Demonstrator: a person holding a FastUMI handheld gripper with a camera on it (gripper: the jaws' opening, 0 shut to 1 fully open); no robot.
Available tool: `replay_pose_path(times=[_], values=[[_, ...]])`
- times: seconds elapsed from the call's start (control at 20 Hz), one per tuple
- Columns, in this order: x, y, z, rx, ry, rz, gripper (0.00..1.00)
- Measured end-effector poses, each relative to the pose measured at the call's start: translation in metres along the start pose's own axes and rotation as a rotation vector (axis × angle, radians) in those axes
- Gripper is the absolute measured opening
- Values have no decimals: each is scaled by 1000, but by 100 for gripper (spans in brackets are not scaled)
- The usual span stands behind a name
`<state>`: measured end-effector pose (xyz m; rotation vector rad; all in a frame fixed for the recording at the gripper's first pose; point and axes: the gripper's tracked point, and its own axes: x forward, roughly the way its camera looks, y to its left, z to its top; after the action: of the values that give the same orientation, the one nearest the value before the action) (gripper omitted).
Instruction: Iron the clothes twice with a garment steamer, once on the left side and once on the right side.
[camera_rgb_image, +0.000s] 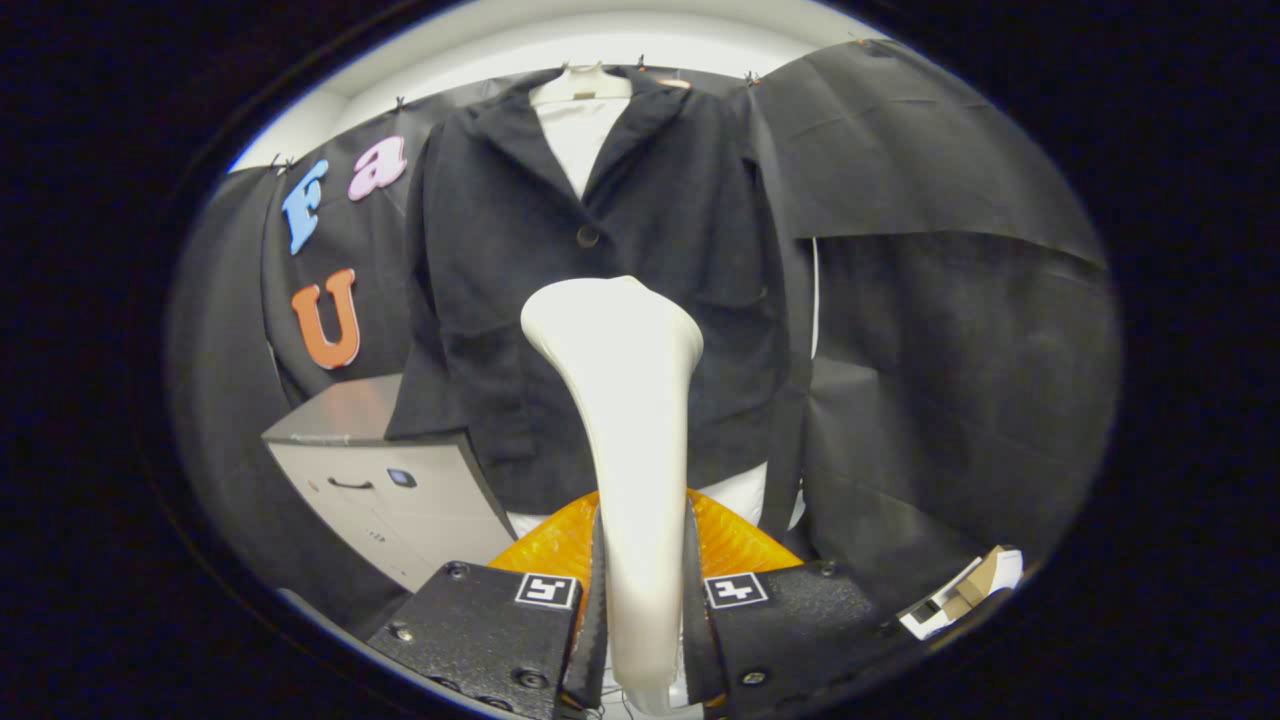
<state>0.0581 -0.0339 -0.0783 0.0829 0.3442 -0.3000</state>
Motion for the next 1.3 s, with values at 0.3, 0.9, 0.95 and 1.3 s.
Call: replay_pose_path(times=[0.3,0.9,0.95,1.3], values=[[-16,-18,95,24,-143,61,33],[52,-28,251,42,-437,152,33],[55,-28,260,38,-459,158,33],[98,-25,294,-8,-554,167,33]])
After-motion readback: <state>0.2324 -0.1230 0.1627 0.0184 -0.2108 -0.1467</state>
